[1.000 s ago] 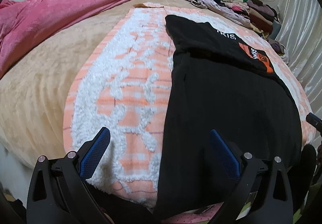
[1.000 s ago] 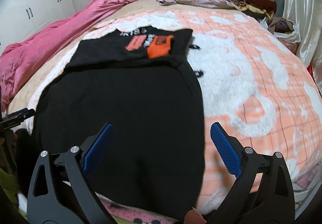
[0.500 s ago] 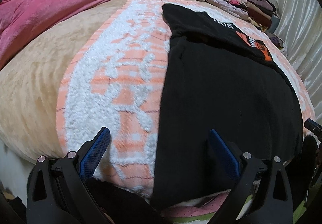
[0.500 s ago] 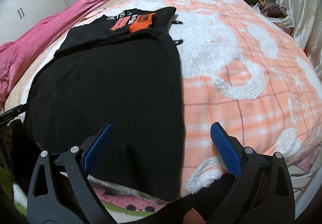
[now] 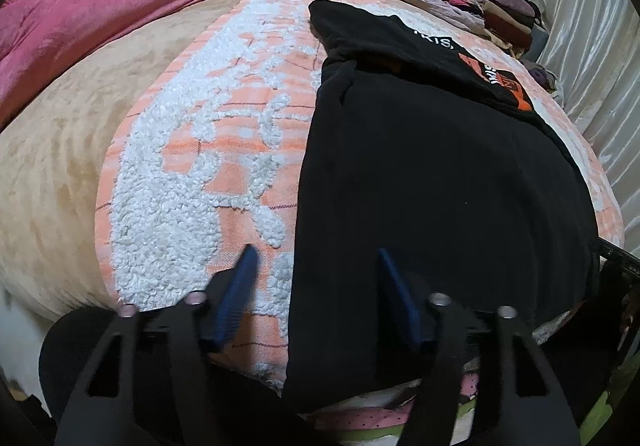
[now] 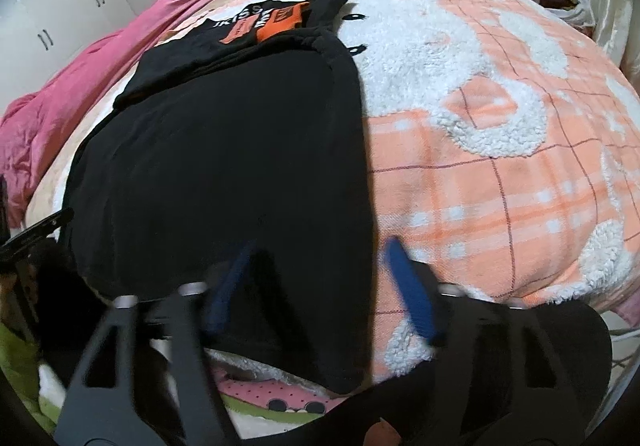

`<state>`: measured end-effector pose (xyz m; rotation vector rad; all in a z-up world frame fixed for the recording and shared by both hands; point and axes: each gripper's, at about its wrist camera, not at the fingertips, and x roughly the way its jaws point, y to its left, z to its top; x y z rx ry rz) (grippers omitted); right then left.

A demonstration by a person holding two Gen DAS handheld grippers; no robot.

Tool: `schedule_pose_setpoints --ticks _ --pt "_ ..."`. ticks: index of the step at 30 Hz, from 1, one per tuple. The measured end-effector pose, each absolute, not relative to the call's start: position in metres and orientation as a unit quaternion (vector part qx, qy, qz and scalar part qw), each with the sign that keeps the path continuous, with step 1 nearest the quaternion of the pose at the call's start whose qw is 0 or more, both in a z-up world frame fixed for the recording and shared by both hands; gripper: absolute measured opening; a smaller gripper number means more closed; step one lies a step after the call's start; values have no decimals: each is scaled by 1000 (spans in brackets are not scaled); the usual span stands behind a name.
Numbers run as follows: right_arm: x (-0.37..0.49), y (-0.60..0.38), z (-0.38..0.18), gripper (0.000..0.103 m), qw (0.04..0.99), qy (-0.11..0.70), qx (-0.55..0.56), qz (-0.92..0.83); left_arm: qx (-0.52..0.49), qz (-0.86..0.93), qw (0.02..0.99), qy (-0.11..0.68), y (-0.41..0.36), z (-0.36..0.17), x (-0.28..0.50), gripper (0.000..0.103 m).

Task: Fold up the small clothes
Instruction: 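Close the left tool on the hem while the right tool grasps the hem too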

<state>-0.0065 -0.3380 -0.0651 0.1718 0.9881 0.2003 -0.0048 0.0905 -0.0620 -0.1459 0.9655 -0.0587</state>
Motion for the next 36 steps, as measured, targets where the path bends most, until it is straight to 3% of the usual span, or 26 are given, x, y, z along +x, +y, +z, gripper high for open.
schedule_pose_setpoints --ticks 2,3,8,10,15,27,29,36 --pt "-9 -338 -62 10 873 469 83 104 -71 -29 883 463 91 -61 -5 44" --pt "-9 -339 -61 7 874 467 83 104 -71 -29 883 463 91 -61 -6 42" --pt "-13 -343 -63 7 870 473 85 109 -68 -37 883 463 91 -58 -10 30" --pt "-14 -346 -66 12 866 480 91 105 -75 -47 879 469 90 -61 -12 29" --pt "-16 -347 -72 20 860 488 98 110 -76 -47 876 474 89 -66 -13 29" --pt "-16 -350 -71 21 862 481 111 114 -89 -50 873 476 91 -64 -16 45" --pt "-16 -350 -71 21 862 481 109 114 -80 -43 876 474 90 -61 -19 56" --pt "-15 -347 -72 25 861 483 107 120 -67 -53 872 483 81 -66 -19 53"
